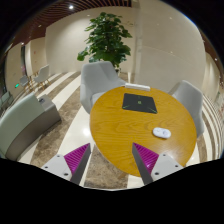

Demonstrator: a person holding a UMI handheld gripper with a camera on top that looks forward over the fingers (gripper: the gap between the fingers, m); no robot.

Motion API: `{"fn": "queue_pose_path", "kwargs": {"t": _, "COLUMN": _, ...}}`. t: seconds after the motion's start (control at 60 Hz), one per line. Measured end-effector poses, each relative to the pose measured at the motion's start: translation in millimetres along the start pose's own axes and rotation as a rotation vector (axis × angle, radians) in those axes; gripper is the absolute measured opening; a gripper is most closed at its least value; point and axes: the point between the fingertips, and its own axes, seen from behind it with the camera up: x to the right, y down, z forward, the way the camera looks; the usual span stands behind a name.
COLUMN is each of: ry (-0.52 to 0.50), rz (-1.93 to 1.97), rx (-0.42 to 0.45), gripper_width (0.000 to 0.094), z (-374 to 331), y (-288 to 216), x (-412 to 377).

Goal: Arrange mouse

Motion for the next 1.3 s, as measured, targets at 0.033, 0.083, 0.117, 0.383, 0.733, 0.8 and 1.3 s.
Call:
{"fn": "queue_pose_path", "kwargs": {"t": 0.033, "ry": 0.014, "rz": 0.008, "rx": 0.005, "gripper_width": 0.0868, "z": 0, "y": -1, "x": 4}}
{"fn": "queue_pose_path", "kwargs": {"t": 0.083, "ry": 0.041, "rz": 0.016, "rx": 0.006, "gripper_width": 0.0869, "z": -1, "y": 1, "x": 14}}
{"fn": "queue_pose_path", "kwargs": {"t": 0.117, "ry": 0.058, "rz": 0.023, "rx": 0.003, "gripper_width": 0.0870, "z": 0, "y": 3, "x": 21}}
{"fn": "queue_pose_path", "kwargs": {"t": 0.383, "ry": 0.177, "rz": 0.119, "rx": -0.029, "gripper_width": 0.0867, "z": -6, "y": 32, "x": 120}}
{"fn": "queue_pose_path", "kwargs": {"t": 0.733, "ry": 0.271, "rz": 0.151, "rx": -0.010, "gripper_width": 0.0868, "z": -5, "y": 64, "x": 217}}
{"fn": "queue_pose_path", "kwargs": {"t": 0.8, "ry": 0.275, "rz": 0.152, "rx": -0.008, "gripper_width": 0.0870, "z": -2, "y": 66, "x": 228}}
{"fn": "queue_pose_path", "kwargs": {"t": 1.3, "ry": 0.200, "rz": 0.116, "rx": 0.014, "gripper_width": 0.0868, "z": 97, "y": 53, "x": 276}}
